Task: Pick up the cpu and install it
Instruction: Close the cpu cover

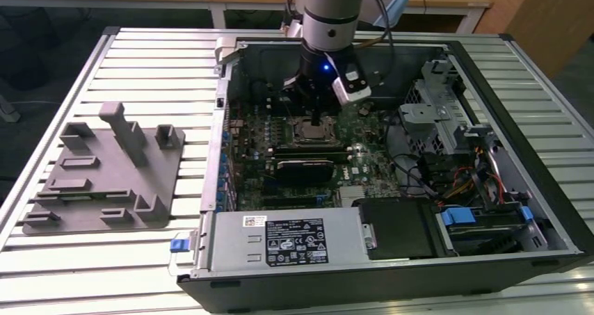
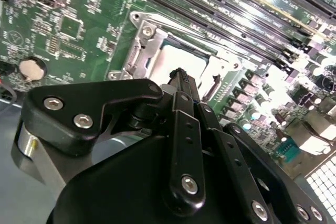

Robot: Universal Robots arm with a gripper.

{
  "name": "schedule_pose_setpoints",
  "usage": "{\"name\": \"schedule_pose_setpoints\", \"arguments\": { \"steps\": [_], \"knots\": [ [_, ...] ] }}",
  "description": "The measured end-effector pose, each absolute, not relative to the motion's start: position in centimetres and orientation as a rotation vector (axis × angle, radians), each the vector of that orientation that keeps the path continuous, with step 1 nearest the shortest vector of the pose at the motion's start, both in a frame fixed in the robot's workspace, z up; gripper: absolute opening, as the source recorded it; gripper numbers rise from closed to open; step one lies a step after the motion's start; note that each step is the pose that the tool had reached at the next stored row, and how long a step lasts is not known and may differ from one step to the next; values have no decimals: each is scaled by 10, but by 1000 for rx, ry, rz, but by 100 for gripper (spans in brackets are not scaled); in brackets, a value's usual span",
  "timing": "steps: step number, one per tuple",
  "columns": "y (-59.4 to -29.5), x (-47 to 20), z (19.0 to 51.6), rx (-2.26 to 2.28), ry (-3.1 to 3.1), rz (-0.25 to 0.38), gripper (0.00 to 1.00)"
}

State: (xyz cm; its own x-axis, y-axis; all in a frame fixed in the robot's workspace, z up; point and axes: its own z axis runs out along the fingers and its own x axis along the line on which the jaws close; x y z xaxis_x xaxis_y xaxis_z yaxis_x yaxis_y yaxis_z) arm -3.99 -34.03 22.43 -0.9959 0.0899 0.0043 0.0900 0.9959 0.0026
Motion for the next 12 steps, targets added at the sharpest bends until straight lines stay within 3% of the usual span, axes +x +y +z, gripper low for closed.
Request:
{"name": "schedule_pose_setpoints", "arguments": {
  "steps": [12],
  "knots": [
    [-340, -59, 214, -141, -3134, -4, 11]
  ]
}}
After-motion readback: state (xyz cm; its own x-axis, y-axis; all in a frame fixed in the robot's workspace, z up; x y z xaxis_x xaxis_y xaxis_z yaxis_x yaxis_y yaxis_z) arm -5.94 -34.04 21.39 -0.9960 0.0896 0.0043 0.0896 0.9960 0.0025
